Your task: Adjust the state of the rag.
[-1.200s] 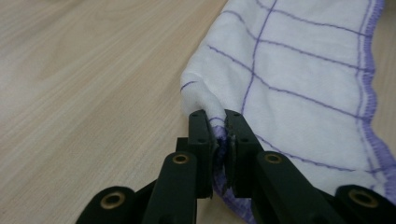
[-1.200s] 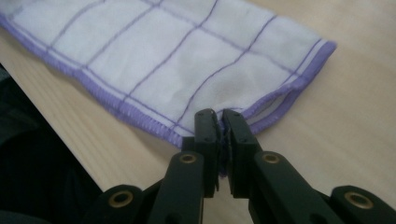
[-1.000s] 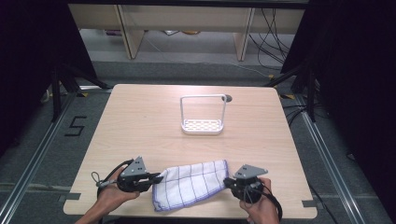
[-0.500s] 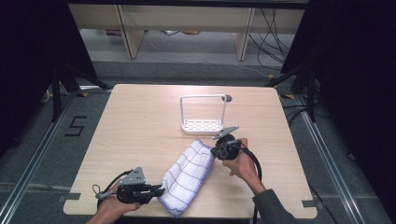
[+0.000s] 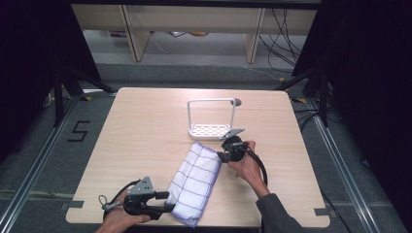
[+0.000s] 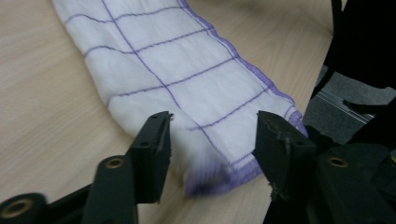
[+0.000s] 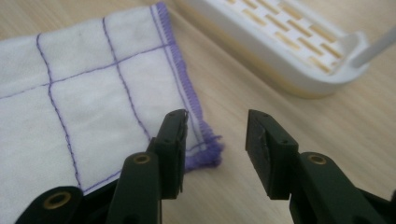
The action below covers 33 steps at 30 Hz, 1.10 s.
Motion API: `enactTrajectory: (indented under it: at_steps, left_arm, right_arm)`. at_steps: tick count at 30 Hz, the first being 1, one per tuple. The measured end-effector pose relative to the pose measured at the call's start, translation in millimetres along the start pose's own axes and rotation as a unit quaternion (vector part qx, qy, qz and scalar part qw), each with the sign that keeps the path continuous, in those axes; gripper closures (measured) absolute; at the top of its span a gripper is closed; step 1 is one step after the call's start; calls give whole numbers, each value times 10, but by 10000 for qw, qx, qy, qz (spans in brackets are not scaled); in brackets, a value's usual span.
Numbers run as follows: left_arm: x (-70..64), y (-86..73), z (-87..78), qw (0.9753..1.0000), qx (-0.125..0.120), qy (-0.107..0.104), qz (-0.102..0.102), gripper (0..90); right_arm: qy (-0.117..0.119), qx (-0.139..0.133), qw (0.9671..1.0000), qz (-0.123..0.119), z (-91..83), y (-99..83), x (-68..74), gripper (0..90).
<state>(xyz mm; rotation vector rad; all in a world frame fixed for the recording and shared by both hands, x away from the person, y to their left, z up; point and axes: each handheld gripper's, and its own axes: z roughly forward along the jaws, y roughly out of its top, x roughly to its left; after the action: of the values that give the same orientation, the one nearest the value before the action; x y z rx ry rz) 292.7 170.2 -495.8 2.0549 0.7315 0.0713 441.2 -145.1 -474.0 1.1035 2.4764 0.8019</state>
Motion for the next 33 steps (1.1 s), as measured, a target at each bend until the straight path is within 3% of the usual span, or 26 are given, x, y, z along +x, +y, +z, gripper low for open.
enactTrajectory:
  at_steps: [1, 2, 4, 5, 6, 9, 11, 13, 15, 19, 20, 21, 23, 24, 25, 27, 28, 30, 33]
  left_arm:
    - [13, 12, -31, 10000, -13, 40, 31, 423]
    - [13, 23, -53, 9999, -147, -49, -61, 419]
    - [32, 56, -110, 9996, -237, 90, -131, 405]
    - [66, 97, -134, 9991, -328, 148, -215, 394]
    - [94, 135, -146, 9988, -363, 210, -238, 382]
    - [188, 252, -143, 9990, -304, 307, -117, 380]
    - [279, 360, -80, 9988, -293, 378, -132, 376]
    - [404, 468, 3, 9985, -262, 479, -97, 371]
    - [534, 557, 109, 9970, -398, 616, -244, 370]
    - [742, 700, 319, 9965, -231, 724, -358, 370]
    - [789, 733, 368, 9971, -117, 658, -369, 367]
    - [837, 769, 436, 9972, -44, 657, -345, 361]
    - [897, 821, 522, 9965, -55, 741, -395, 361]
    - [929, 838, 541, 9963, 1, 797, -308, 362]
    - [957, 864, 593, 9950, -42, 941, -321, 363]
    - [1017, 909, 641, 9956, 35, 863, -370, 363]
    - [1015, 921, 683, 9948, -81, 891, -479, 363]
    - [1060, 963, 722, 9951, 16, 908, -387, 361]
    - [1102, 1019, 812, 9954, 66, 847, -446, 359]
  right_arm:
    - [-82, -60, 9999, -34, -29, -5, -2, 552]
    - [-86, -100, 9999, -59, -73, -14, -8, 531]
    - [-20, -134, 9999, 96, -142, -44, 5, 506]
    - [-42, -180, 9998, 60, -168, -58, -14, 499]
    - [-87, -166, 9995, 240, -189, -85, -8, 475]
    - [-158, -166, 9990, 393, -199, -116, -37, 465]
    - [-145, -213, 9982, 544, -192, -138, -53, 465]
    - [-115, -204, 9983, 535, -155, -158, -59, 461]
    - [-120, -161, 9982, 568, -133, -166, -55, 452]
    - [-78, -157, 9974, 705, -126, -163, -54, 438]
    - [-88, -249, 9966, 781, -107, -167, -49, 438]
    - [-110, -185, 9973, 699, -112, -166, -71, 436]
    - [-82, -165, 9967, 797, -108, -163, -80, 429]
    - [-61, -234, 9968, 766, -96, -166, -100, 430]
    - [-80, -242, 9967, 772, -90, -170, -105, 429]
    - [-71, -286, 9959, 856, -93, -169, -119, 428]
    - [-92, -310, 9955, 891, -95, -172, -132, 427]
    - [-48, -293, 9955, 904, -96, -173, -149, 425]
    - [-35, -291, 9951, 941, -92, -177, -155, 421]
